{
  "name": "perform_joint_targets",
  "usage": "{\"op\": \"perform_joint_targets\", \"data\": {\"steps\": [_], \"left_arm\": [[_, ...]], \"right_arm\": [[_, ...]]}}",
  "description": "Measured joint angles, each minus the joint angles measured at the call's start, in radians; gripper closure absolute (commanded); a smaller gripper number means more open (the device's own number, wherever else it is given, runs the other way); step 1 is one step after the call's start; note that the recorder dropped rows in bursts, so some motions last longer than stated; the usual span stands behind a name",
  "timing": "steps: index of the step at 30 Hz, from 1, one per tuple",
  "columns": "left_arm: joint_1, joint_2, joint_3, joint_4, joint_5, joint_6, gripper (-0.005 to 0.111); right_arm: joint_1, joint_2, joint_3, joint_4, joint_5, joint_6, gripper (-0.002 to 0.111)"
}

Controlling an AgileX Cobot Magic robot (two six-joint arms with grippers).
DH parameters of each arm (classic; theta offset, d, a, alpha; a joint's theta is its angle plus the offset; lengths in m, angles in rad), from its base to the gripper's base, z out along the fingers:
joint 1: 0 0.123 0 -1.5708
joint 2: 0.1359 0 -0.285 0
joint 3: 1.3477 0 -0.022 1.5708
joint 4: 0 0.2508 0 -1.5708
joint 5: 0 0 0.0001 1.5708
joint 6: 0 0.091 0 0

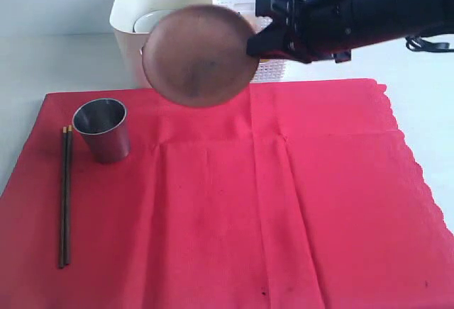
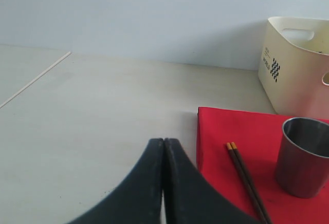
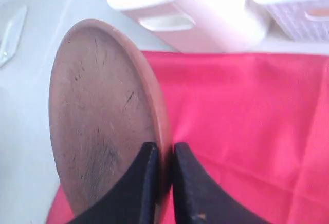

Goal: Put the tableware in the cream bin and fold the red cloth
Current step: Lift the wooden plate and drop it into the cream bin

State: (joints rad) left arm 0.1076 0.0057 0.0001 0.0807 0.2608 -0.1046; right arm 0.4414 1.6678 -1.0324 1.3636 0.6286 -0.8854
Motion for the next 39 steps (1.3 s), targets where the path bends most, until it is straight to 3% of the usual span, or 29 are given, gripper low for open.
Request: {"op": "perform_joint_targets", "data": {"steps": [16,33,39], "left_arm": [[0.000,0.000,0.000,0.000,0.000,0.000,0.106],[0.000,0.000,0.000,0.000,0.000,0.000,0.106],[0.000,0.000,0.000,0.000,0.000,0.000,0.106]], "right_arm": [[0.000,0.251,-0.313,0.214,0.062,-0.021,0.108],[0.004,0.467,-0.584,0.276,0.016,-0.017,0.108],[0.048,0.533,-0.679,0.282,-0.014,-0.008,0.108]]}}
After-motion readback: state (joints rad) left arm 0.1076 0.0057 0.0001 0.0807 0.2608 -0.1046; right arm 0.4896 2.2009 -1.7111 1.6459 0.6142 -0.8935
